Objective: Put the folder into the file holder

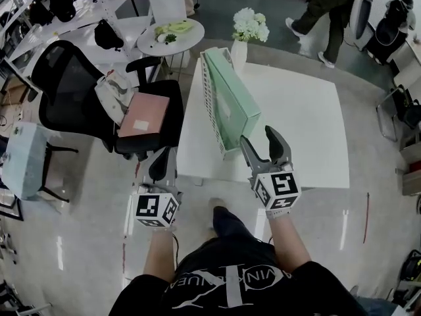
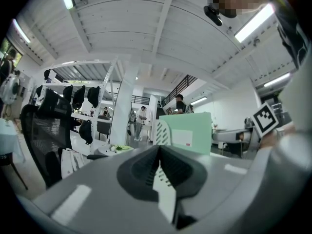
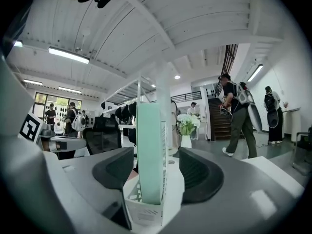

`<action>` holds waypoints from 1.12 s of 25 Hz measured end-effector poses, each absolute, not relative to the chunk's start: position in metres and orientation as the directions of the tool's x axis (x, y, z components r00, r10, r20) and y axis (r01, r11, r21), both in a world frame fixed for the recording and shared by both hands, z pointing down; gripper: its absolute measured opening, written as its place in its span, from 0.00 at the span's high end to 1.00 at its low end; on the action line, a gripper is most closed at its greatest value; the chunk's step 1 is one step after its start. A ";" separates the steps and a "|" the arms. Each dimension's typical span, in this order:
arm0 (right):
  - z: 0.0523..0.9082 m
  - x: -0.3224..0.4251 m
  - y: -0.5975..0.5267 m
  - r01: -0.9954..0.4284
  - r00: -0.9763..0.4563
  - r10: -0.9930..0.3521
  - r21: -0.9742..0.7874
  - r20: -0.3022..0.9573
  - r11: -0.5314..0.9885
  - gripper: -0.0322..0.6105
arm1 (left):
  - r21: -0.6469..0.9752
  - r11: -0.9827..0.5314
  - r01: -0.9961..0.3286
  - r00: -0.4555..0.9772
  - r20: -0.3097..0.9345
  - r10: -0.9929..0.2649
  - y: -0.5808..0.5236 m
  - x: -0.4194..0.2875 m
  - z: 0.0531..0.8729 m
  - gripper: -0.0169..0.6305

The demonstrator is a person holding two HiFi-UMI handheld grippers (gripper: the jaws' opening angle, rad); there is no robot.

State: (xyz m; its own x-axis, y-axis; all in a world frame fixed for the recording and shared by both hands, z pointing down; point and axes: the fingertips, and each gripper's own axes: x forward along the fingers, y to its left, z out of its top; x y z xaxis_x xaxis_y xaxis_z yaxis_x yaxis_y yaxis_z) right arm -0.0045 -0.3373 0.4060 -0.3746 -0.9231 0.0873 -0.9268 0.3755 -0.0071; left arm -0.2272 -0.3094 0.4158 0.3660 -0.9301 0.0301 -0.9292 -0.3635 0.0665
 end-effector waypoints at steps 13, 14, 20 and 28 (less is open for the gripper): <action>0.400 0.024 -0.309 -0.942 -0.334 -0.939 -0.007 0.086 0.334 0.85 | 0.059 -0.380 -0.923 0.381 0.002 -0.925 -0.292 -0.214 0.405 0.97; 0.400 0.026 -0.307 -0.943 -0.331 -0.940 -0.009 0.088 0.331 0.89 | 0.059 -0.381 -0.923 0.382 0.001 -0.924 -0.290 -0.213 0.404 0.97; 0.395 0.032 -0.294 -0.944 -0.331 -0.940 -0.012 0.085 0.331 0.94 | 0.056 -0.382 -0.922 0.383 -0.006 -0.924 -0.279 -0.212 0.397 0.97; 0.383 0.041 -0.278 -0.941 -0.337 -0.940 -0.017 0.053 0.337 0.94 | 0.062 -0.376 -0.925 0.376 -0.012 -0.927 -0.265 -0.215 0.392 0.97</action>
